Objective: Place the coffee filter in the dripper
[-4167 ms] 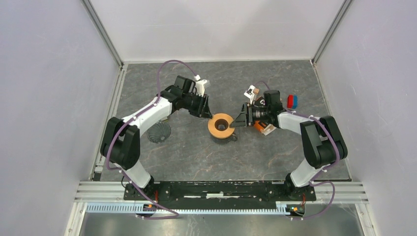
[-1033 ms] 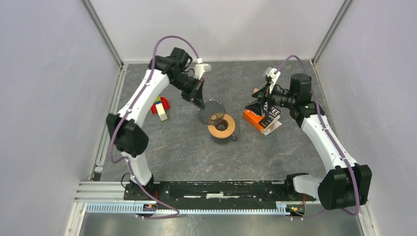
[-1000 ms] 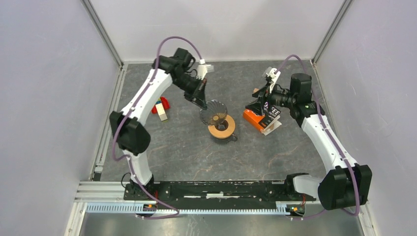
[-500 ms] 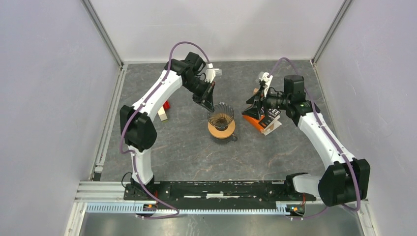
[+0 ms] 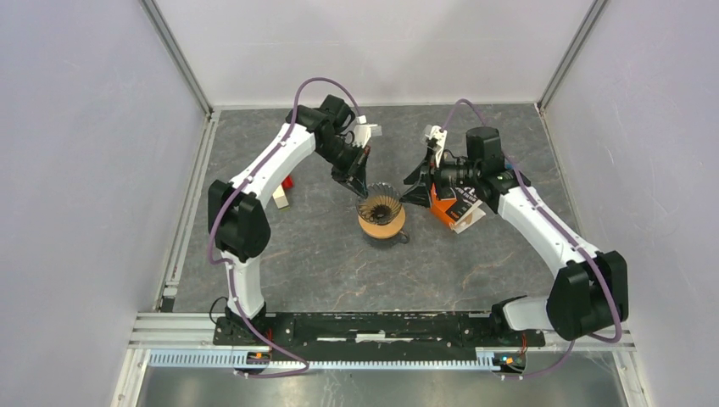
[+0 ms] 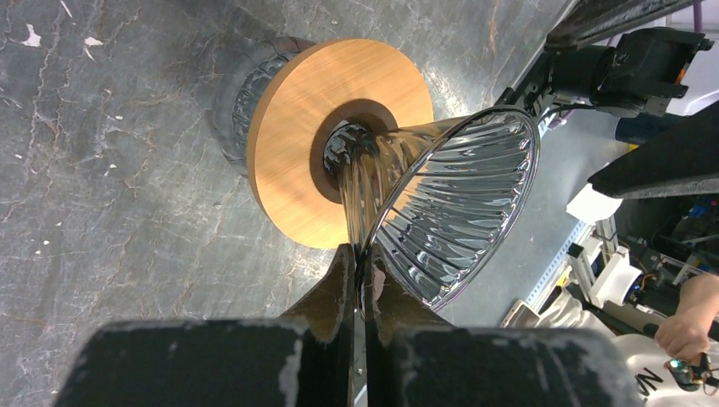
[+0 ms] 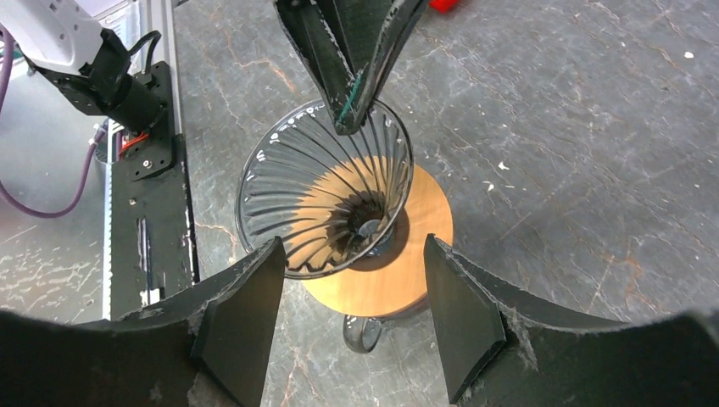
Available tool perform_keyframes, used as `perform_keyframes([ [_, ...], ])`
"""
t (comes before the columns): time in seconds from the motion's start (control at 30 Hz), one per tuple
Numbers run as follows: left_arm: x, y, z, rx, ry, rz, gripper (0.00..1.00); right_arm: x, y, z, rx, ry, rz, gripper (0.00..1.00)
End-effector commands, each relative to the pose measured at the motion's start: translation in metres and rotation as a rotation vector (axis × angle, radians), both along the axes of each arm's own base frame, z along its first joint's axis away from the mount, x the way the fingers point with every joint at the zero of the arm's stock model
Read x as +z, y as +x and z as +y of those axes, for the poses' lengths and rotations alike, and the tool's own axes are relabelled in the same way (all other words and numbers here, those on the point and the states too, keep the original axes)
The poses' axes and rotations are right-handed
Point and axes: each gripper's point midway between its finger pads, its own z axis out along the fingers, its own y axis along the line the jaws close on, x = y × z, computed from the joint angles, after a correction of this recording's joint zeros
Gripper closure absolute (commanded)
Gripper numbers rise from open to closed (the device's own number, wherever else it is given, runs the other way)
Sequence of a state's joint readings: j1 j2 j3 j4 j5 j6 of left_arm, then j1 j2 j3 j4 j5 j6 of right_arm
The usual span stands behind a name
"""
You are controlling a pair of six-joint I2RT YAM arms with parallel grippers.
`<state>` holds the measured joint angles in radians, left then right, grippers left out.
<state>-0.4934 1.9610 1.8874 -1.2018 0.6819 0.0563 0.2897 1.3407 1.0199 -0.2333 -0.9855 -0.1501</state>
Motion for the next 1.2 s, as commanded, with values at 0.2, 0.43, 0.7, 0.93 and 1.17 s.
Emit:
perform_keyframes([
  [0.2, 0.017, -0.007, -0.005, 0.018, -0.035, -0.004, 0.98, 0.008, 0.009, 0.013, 0.016, -0.007, -0.029, 0.33],
  [0.43, 0.011, -0.007, -0.007, 0.013, -0.024, -0.001, 0.98, -0.011, 0.006, 0.017, 0.012, -0.039, 0.013, 0.35],
  [0.7, 0.005, -0.004, -0.011, 0.008, -0.008, -0.009, 0.98, -0.030, 0.013, 0.015, -0.017, -0.094, 0.053, 0.52],
  [0.93, 0.000, -0.003, -0.010, 0.010, 0.016, -0.014, 0.98, -0.033, 0.015, 0.017, -0.020, -0.093, 0.073, 0.65],
  [1.17, -0.010, -0.003, -0.011, 0.007, 0.037, 0.000, 0.98, -0.034, 0.019, 0.019, -0.039, -0.108, 0.070, 0.73],
])
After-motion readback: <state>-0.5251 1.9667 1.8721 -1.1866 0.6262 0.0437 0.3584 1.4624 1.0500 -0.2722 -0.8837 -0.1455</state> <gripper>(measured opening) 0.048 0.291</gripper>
